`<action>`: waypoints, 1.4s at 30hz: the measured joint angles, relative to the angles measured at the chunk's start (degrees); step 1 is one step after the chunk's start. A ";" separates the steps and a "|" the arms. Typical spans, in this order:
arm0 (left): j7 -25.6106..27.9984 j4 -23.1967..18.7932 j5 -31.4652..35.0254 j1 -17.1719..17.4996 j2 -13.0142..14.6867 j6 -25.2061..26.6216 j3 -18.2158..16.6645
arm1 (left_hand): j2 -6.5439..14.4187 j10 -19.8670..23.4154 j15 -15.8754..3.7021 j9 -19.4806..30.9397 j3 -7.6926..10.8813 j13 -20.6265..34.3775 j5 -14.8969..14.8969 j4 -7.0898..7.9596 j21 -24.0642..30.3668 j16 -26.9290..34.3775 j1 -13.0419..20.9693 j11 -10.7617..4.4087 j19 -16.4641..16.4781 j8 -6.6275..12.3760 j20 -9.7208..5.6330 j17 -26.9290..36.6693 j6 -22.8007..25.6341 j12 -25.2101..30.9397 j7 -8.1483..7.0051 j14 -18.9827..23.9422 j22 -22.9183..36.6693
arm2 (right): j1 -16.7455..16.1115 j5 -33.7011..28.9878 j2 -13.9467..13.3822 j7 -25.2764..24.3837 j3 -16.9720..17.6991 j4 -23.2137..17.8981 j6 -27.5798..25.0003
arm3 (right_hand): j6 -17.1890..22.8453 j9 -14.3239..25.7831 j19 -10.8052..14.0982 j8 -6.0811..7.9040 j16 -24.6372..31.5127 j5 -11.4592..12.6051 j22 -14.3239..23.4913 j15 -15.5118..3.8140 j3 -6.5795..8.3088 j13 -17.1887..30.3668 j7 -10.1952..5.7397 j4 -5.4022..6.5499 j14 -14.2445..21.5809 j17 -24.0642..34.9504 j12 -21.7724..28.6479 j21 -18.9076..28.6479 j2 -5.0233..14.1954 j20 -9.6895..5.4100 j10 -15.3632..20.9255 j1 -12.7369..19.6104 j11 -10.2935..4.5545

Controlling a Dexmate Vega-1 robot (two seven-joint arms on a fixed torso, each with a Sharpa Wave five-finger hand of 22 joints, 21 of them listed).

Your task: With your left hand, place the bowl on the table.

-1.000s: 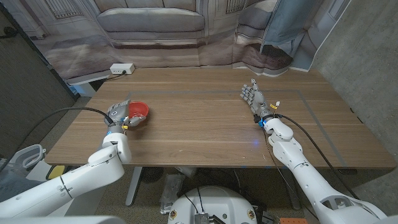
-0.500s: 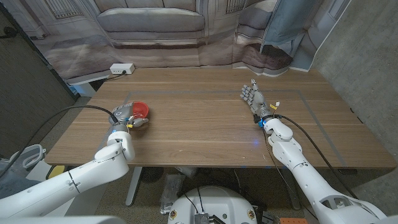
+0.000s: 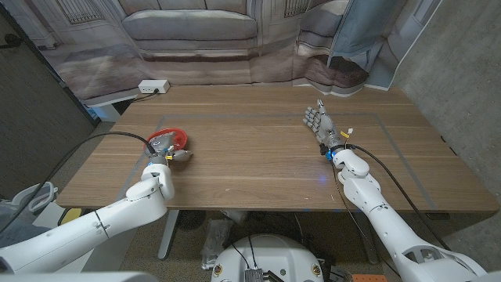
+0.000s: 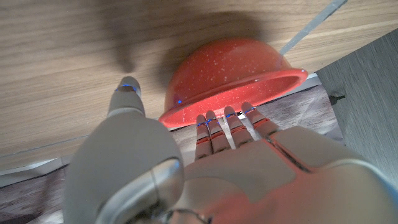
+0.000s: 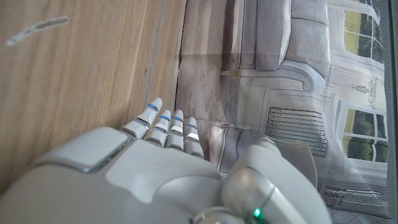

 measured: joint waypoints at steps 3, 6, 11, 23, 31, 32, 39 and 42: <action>-0.19 0.55 0.28 -0.45 -0.49 -0.10 0.46 | 0.44 1.02 0.03 0.00 0.00 0.00 0.00 0.00 0.24 0.09 0.44 -0.33 0.84 0.34 -0.10 0.04 0.90 0.40 -0.48 0.99 0.10 | -0.05 0.06 -0.02 0.00 0.07 -0.02 0.00 | 0.00 0.00 0.20 0.00 0.00 0.00 0.00 0.00 0.00 0.00 0.00 0.00 0.00 0.00 0.00 0.00 0.00 0.20 0.00 0.00 0.00; -0.31 0.95 0.46 -0.74 -0.88 -0.17 0.77 | 0.85 2.17 -0.09 0.00 0.00 0.00 0.00 0.00 0.30 0.47 0.85 -0.78 1.85 0.57 -0.01 0.04 2.23 0.77 -0.75 2.29 0.10 | -0.09 0.12 -0.04 0.00 0.15 -0.02 0.01 | 0.00 0.00 0.19 0.00 0.00 0.00 0.00 0.00 0.00 0.00 0.00 0.00 0.00 0.00 0.00 0.00 0.00 0.20 0.00 0.00 0.00; -0.31 1.41 0.62 -0.90 -1.44 -0.22 1.01 | 1.86 4.46 -0.07 0.00 0.00 0.21 -0.09 0.00 1.05 0.90 1.85 -1.20 3.57 1.34 -0.14 0.31 4.58 1.12 -1.06 4.44 0.37 | -0.11 0.18 -0.10 0.09 0.20 -0.02 0.03 | 0.00 0.00 0.19 0.00 0.00 0.00 0.00 0.00 0.00 0.00 0.00 0.00 0.00 0.00 0.00 0.00 0.00 0.20 0.00 0.00 0.00; 0.91 1.67 0.74 -0.53 -2.52 0.55 1.08 | 4.17 11.47 -0.18 0.48 -0.06 1.19 -0.94 0.40 2.37 2.25 4.65 -3.68 6.86 4.20 -0.13 1.10 12.33 2.75 -2.95 10.07 1.22 | -0.12 0.31 -0.16 0.73 0.25 0.14 0.05 | 0.00 0.00 0.19 0.00 0.00 0.00 0.00 0.31 0.00 0.00 0.00 0.00 0.31 0.30 0.00 -0.38 0.00 0.20 0.42 0.00 0.21; 1.97 1.93 0.93 -0.33 -3.26 1.29 1.19 | 6.62 17.76 -0.39 0.53 0.66 2.64 -2.29 0.16 4.06 4.44 7.51 -4.23 9.66 6.87 -0.22 2.22 18.92 4.40 -4.36 15.65 1.89 | 0.10 0.33 -0.09 1.21 0.26 0.77 0.05 | 0.00 0.00 0.43 0.00 0.00 0.00 0.00 0.31 -0.49 0.00 0.00 0.01 0.31 0.29 0.00 -0.38 0.00 -0.05 0.42 0.00 0.21; 2.14 1.97 1.00 -0.33 -3.34 1.36 1.22 | 7.01 18.67 -0.39 0.52 0.92 2.93 -2.64 0.32 4.35 4.82 7.91 -4.16 9.82 7.26 -0.20 2.40 19.86 4.70 -4.46 16.53 1.96 | 0.16 0.33 -0.07 1.26 0.27 0.87 0.05 | 0.00 0.00 0.51 0.00 0.00 0.00 0.00 0.31 -0.49 0.00 0.00 0.01 0.31 0.29 0.00 -0.38 0.00 -0.13 0.42 0.00 0.21; 2.82 2.26 1.26 -0.38 -3.90 1.74 1.50 | 8.64 23.13 -0.62 0.54 1.44 4.61 -4.45 -0.16 6.45 6.84 10.47 -4.43 12.68 9.55 -0.23 3.66 24.86 6.12 -5.13 21.92 2.69 | 0.32 0.33 0.02 1.53 0.29 1.08 -0.07 | 0.00 0.00 0.51 0.00 0.00 0.00 0.00 0.00 -0.48 0.00 0.00 0.01 0.62 0.29 0.00 -0.38 0.00 -0.12 0.42 0.00 0.20; 2.94 2.36 1.30 -0.52 -4.05 1.87 1.62 | 9.13 25.04 -0.83 0.61 1.86 5.21 -5.21 -0.23 7.11 7.46 11.23 -4.58 13.18 10.22 -0.33 4.09 26.58 6.72 -5.03 23.67 2.83 | 0.37 0.30 0.03 1.65 0.29 1.15 -0.16 | 0.00 0.00 0.51 0.00 0.00 0.00 0.00 0.00 -0.48 -0.01 0.00 0.01 0.62 0.29 0.00 -0.38 0.00 -0.12 0.42 0.00 0.20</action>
